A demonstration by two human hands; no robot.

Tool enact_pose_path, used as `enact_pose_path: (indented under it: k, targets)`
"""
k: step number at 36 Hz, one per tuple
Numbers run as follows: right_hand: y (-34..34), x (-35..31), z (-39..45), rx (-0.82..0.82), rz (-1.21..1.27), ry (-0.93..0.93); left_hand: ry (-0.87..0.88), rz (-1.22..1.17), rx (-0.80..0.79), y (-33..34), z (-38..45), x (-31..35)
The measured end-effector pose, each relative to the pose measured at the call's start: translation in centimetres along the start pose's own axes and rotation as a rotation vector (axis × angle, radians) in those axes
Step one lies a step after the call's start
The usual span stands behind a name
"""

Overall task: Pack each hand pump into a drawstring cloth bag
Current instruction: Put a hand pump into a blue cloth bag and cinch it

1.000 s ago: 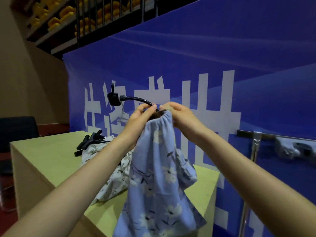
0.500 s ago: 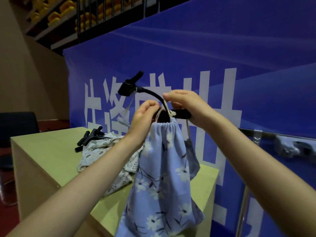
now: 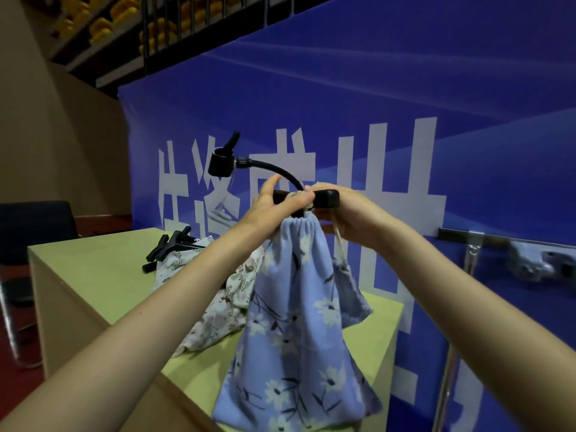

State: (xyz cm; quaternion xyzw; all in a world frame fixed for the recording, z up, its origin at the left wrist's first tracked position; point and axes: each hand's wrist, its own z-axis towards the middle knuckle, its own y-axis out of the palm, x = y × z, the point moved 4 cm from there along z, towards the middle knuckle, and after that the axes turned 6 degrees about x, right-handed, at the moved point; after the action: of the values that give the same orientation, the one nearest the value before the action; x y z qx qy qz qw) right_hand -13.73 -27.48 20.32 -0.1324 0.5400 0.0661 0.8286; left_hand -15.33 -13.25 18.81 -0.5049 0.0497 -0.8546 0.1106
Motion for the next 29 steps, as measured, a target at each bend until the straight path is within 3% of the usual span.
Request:
enact_pose_path:
  k: [9,16,19,22,25,29]
  targets:
    - [1.1,0.2,0.1,-0.001,0.045,-0.110,-0.095,-0.101,-0.013,-0.7,0.1,-0.5]
    - [1.1,-0.7,-0.4,0.101,-0.221,-0.316,-0.010,-0.139,0.068,-0.2,-0.8,0.3]
    - [0.7,-1.3,-0.8,0.148,-0.262,-0.348,0.021,-0.229,-0.050,0.7,-1.2,0.3]
    - [-0.6,-2.2,-1.1,0.187,-0.219,-0.322,0.027,-0.333,-0.198,2.1,-1.7,1.1]
    - [-2.2,-3.2,-1.5,0.182,-0.108,-0.235,-0.004,-0.400,-0.238,3.4,-1.6,1.6]
    - [-4.0,-4.2,-2.4,0.125,0.088,-0.057,-0.030,-0.296,-0.298,6.0,-2.1,4.7]
